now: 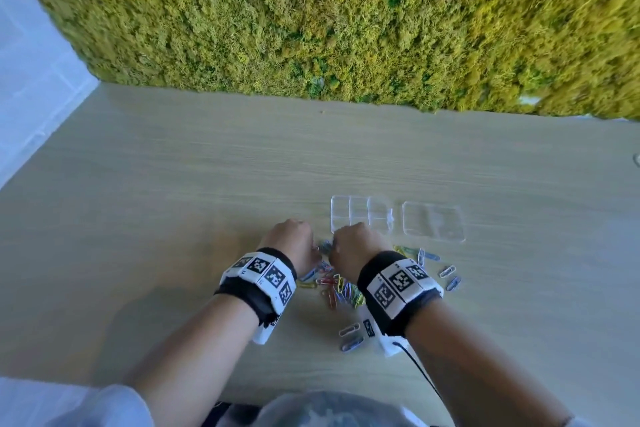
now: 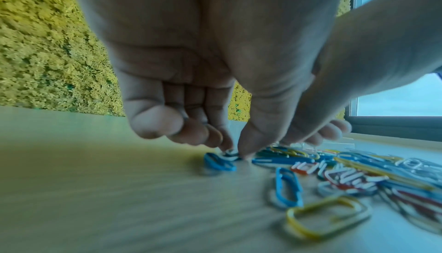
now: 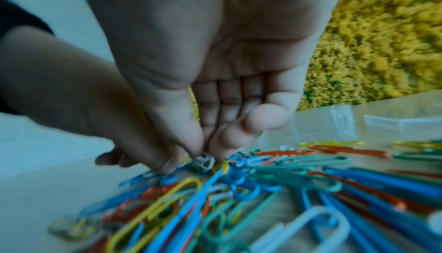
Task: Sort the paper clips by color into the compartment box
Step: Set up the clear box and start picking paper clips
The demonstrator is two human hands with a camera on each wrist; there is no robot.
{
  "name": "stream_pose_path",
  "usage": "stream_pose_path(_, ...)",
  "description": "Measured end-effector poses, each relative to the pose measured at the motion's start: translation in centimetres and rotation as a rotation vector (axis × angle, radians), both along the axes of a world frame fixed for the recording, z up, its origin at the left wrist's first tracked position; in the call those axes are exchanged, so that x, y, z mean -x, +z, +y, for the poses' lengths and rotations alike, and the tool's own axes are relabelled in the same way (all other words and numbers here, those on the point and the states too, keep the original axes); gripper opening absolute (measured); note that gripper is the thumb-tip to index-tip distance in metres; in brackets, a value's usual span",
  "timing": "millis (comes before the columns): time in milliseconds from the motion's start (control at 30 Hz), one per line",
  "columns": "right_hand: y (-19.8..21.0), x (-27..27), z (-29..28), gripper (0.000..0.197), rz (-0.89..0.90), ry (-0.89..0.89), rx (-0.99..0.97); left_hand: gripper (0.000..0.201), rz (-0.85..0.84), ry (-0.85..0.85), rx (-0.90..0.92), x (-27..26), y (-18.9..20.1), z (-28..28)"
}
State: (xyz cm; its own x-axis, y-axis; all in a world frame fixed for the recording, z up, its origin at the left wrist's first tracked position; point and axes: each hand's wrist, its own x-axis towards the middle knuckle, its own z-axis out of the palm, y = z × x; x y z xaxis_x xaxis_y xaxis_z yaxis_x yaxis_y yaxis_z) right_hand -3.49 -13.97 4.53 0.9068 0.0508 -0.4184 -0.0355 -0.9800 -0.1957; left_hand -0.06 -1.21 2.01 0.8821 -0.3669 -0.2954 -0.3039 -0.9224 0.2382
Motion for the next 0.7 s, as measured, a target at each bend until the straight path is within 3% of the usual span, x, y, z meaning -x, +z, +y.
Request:
stream_pose_path(133, -0.4, 0.8, -2.7, 0.014, -0.065, -0.235, -0.301, 0.012, 0.020, 0.045, 0.107, 0.1, 0.5, 0.7)
stream_pose_path(267, -0.4, 2.9, -5.9, 0.023, -0.079, -0.568, -0.971, 0.010, 0.076, 0.113, 0.287, 0.3, 0.9, 1.4)
stream_pose_path(333, -0.4, 3.9, -7.0, 0.023, -0.079, -0.826, -1.378, 0.012, 0.205, 0.217, 0.485, 0.3, 1.0, 1.4)
stream_pose_path(400, -0.6, 4.6, -7.9, 0.023, -0.037, -1.026, -1.640, 0.015, 0.437, 0.324, 0.748, 0.6, 1.4, 0.9)
stream_pose_path(500, -0.9, 5.1, -8.4, 0.026, 0.021, -1.179, -1.775, 0.023, 0.698, 0.365, 0.955, 1.2, 1.6, -0.6)
stream_pose_path(567, -0.8, 5.2, -8.4, 0.027, 0.053, -1.195, -1.789, 0.025, 0.769, 0.362, 0.948, 1.5, 1.5, -1.6)
stream_pose_path(633, -0.5, 5.3, -8.2, 0.025, 0.064, -1.106, -1.692, 0.022, 0.736, 0.301, 0.816, 1.8, 1.4, -2.6)
stream_pose_path(700, -0.6, 5.5, -8.1, 0.023, -0.006, -0.906, -1.409, 0.015, 0.528, 0.107, 0.555, 2.1, 1.5, -3.5)
